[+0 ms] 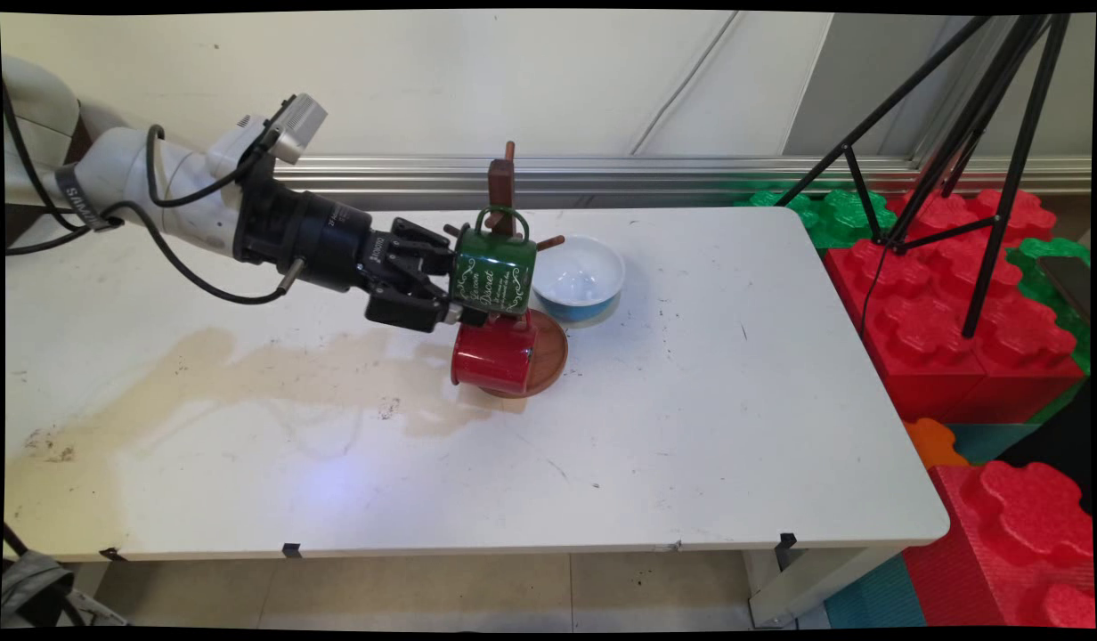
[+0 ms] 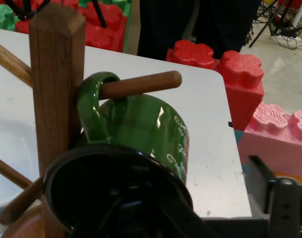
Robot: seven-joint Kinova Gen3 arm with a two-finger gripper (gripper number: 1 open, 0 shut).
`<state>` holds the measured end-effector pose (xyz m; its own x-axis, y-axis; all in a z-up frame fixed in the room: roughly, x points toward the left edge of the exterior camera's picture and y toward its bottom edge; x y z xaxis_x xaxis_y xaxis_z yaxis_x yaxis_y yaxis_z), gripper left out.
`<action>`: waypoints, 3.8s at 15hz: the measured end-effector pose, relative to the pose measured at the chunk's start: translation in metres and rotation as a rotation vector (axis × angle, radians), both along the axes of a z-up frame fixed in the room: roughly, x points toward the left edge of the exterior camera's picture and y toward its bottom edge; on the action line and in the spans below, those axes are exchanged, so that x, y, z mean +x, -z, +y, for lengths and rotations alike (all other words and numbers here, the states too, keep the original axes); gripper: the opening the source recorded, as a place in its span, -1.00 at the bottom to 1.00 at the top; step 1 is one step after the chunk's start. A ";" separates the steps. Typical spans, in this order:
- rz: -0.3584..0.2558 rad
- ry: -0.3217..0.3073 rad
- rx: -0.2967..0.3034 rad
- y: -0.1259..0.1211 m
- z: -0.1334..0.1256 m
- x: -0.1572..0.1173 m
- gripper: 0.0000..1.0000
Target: Pick up the green mug from the rack, then place the picked object on the table
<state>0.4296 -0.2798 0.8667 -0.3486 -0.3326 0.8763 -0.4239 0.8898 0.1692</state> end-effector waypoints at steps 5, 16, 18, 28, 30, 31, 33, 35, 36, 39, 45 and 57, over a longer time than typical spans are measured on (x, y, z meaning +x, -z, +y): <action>0.002 -0.008 0.001 0.002 -0.002 -0.002 -1.00; 0.002 -0.017 0.012 0.003 0.001 0.001 -1.00; 0.005 -0.017 0.012 0.000 0.001 0.002 -1.00; 0.032 0.006 0.015 -0.024 0.019 0.006 -1.00; 0.033 0.020 0.022 -0.028 0.026 0.007 -1.00; 0.033 0.028 0.026 -0.030 0.029 0.007 -1.00; 0.030 0.040 0.030 -0.033 0.034 0.009 -1.00; 0.024 0.051 0.034 -0.036 0.039 0.011 -1.00; 0.021 0.056 0.037 -0.037 0.041 0.013 -1.00; 0.001 0.073 0.041 -0.041 0.047 0.020 -1.00; -0.057 0.114 0.038 -0.048 0.057 0.038 -1.00; -0.257 0.158 -0.013 -0.063 0.068 0.091 -1.00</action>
<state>0.5208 -0.2114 0.9300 -0.6061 -0.2461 0.7564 -0.3077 0.9494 0.0624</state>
